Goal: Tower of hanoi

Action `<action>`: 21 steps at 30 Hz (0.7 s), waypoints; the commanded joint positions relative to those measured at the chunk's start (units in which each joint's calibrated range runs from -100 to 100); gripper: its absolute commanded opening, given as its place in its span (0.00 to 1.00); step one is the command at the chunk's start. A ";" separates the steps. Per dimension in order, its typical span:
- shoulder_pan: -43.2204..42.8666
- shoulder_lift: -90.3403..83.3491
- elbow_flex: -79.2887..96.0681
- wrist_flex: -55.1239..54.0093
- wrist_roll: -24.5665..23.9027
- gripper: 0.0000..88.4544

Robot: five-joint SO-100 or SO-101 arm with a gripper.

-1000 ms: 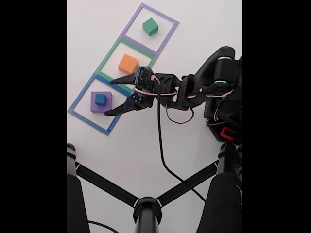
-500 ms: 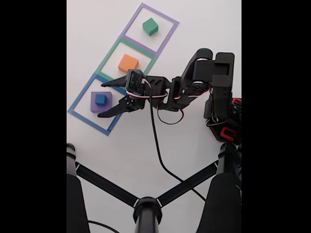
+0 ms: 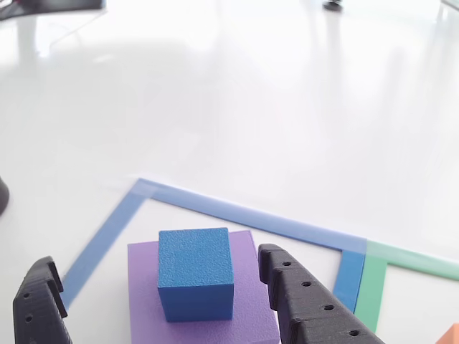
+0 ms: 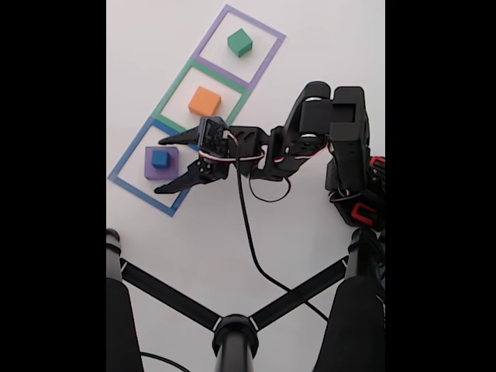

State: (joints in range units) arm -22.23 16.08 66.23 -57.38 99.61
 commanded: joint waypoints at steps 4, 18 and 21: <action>-0.99 0.10 -2.03 -1.42 0.39 0.27; -0.61 0.74 -2.12 -0.69 0.39 0.07; -0.23 0.82 -2.12 -0.37 0.39 0.05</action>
State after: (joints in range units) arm -22.80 17.35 65.88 -57.38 99.61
